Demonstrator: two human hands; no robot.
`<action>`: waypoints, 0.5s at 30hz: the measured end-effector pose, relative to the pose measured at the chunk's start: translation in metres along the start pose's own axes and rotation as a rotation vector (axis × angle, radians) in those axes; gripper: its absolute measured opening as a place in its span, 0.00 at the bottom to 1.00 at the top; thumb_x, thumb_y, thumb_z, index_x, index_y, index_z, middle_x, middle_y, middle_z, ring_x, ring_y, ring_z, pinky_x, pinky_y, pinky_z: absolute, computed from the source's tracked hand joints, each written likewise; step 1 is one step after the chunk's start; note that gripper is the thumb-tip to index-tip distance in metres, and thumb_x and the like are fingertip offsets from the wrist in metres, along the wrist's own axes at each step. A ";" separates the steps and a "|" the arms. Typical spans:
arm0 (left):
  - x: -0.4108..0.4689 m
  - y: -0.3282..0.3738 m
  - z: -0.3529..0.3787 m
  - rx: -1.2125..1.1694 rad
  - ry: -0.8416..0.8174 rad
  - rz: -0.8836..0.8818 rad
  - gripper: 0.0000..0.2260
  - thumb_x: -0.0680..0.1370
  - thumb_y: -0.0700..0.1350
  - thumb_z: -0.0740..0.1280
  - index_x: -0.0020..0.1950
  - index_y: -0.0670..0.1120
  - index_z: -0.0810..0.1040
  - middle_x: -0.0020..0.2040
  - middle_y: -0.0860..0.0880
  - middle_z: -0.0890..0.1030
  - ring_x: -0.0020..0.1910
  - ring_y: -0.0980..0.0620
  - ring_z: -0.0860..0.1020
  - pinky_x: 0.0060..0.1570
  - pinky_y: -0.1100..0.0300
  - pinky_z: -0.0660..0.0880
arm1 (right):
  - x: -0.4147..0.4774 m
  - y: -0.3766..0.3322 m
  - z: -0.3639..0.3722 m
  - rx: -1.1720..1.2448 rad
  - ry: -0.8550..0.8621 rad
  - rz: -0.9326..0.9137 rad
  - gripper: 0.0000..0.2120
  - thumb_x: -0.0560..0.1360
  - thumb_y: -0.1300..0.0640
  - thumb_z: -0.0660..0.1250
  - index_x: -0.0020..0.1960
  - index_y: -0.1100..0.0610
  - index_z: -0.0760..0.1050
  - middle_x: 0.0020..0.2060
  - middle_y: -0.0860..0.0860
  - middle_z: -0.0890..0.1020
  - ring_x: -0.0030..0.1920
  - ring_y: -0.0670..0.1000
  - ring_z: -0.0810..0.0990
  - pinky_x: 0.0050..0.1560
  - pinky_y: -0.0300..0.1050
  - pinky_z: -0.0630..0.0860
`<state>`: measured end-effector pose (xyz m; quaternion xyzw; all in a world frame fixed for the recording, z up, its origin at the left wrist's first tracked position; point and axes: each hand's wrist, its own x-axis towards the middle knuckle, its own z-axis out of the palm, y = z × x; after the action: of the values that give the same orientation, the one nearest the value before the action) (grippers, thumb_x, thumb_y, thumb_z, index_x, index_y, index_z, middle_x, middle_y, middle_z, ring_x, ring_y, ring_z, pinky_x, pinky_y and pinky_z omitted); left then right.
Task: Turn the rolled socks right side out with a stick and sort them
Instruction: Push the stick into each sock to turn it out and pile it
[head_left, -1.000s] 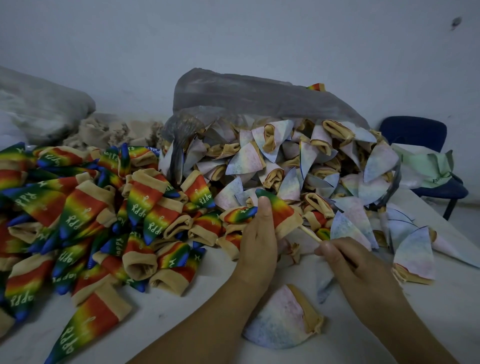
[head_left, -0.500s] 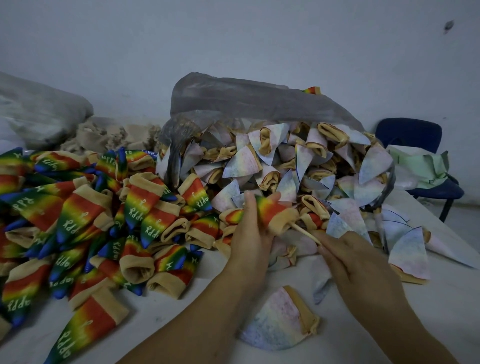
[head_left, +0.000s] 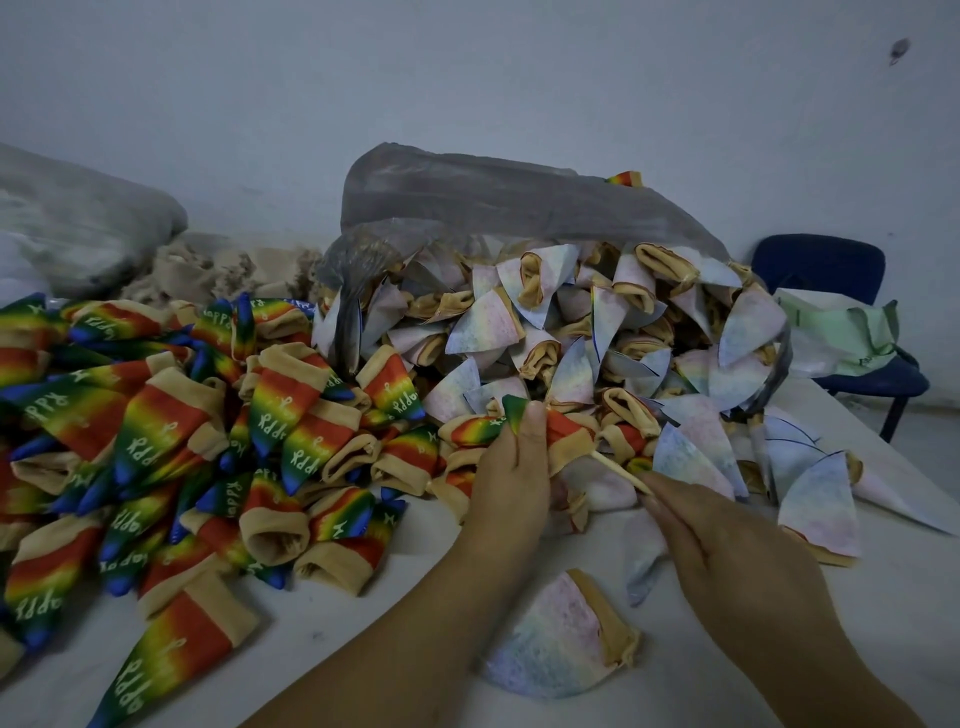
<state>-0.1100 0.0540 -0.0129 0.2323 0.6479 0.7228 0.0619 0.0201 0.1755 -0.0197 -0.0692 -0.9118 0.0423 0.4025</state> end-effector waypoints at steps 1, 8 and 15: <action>0.000 0.001 0.000 0.033 0.004 0.039 0.21 0.77 0.62 0.51 0.36 0.49 0.71 0.25 0.60 0.75 0.28 0.64 0.74 0.33 0.72 0.69 | 0.000 -0.004 -0.002 -0.005 -0.005 0.004 0.26 0.81 0.46 0.49 0.50 0.59 0.83 0.28 0.53 0.80 0.28 0.48 0.76 0.26 0.40 0.71; -0.007 0.009 0.007 0.048 -0.037 0.089 0.21 0.81 0.62 0.51 0.36 0.54 0.72 0.30 0.52 0.73 0.28 0.54 0.73 0.29 0.56 0.74 | 0.010 -0.031 -0.023 0.317 -0.212 0.372 0.13 0.76 0.41 0.55 0.46 0.36 0.78 0.27 0.36 0.78 0.30 0.37 0.76 0.31 0.31 0.63; -0.009 0.005 0.012 0.085 -0.092 0.072 0.23 0.76 0.65 0.50 0.30 0.50 0.65 0.21 0.55 0.69 0.22 0.60 0.68 0.28 0.66 0.63 | 0.013 -0.039 -0.020 0.917 -0.464 0.770 0.17 0.66 0.36 0.58 0.43 0.43 0.81 0.19 0.44 0.69 0.20 0.41 0.66 0.26 0.35 0.61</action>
<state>-0.0962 0.0610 -0.0092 0.2909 0.6657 0.6849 0.0559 0.0230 0.1395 0.0087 -0.2015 -0.7743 0.5835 0.1393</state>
